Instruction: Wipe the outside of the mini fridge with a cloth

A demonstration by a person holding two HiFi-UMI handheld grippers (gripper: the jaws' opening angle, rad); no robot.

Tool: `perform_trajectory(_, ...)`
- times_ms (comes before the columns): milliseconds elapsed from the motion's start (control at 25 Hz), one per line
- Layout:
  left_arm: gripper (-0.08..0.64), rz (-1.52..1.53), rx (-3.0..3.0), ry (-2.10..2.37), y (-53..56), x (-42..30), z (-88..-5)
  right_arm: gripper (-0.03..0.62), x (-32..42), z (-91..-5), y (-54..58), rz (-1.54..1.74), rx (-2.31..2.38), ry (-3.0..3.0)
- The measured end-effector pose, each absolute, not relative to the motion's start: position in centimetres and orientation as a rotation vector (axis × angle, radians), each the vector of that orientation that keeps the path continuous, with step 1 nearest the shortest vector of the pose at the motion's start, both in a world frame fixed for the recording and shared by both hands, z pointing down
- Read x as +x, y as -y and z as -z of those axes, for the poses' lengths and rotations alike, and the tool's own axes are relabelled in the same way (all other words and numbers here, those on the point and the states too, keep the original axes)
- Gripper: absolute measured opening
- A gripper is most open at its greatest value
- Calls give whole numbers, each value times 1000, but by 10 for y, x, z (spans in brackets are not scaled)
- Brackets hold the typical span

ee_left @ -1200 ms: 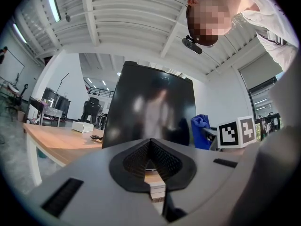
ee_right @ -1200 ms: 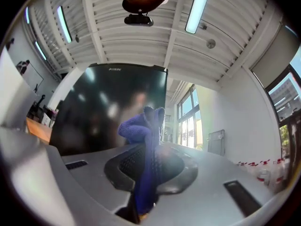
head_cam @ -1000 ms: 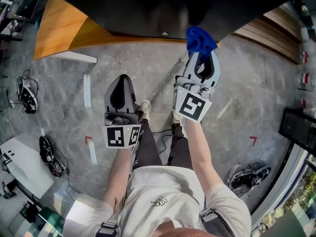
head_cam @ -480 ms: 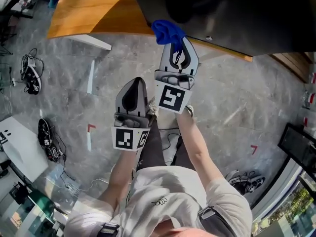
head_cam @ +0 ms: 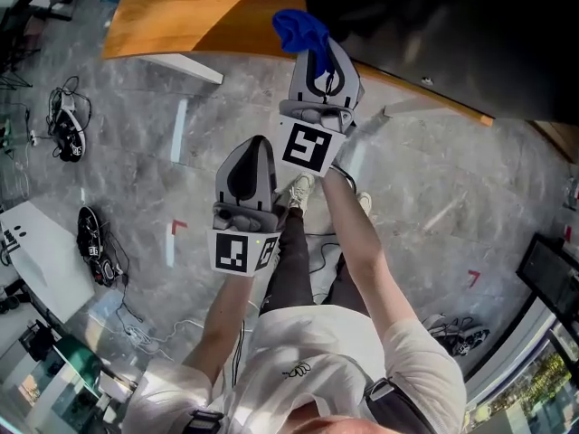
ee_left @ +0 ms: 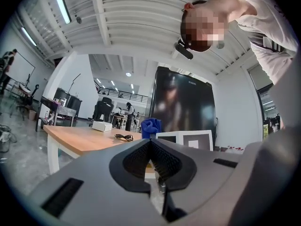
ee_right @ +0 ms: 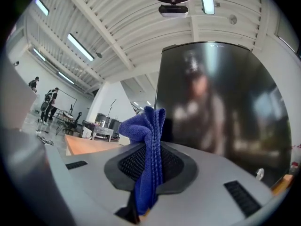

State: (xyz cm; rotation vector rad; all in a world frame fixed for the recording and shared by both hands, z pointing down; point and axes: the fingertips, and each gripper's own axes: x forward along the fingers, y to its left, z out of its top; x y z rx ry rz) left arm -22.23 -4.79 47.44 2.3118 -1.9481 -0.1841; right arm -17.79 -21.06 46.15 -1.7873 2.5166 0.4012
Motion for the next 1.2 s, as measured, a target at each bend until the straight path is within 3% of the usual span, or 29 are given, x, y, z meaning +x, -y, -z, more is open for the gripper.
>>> perform_trajectory(480, 5, 176, 2254, 1965, 42, -223, -484, 63, -116, -457, 201, -172, -1864, -2334)
perform_trajectory(960, 5, 107, 2408, 1750, 47, -145, -498, 63, 20, -460, 190, -376, -2116, -2196)
perform_trajectory(1200, 5, 53, 2447, 1652, 42, -117, -513, 63, 70, -464, 190, -303, -2195, -2101)
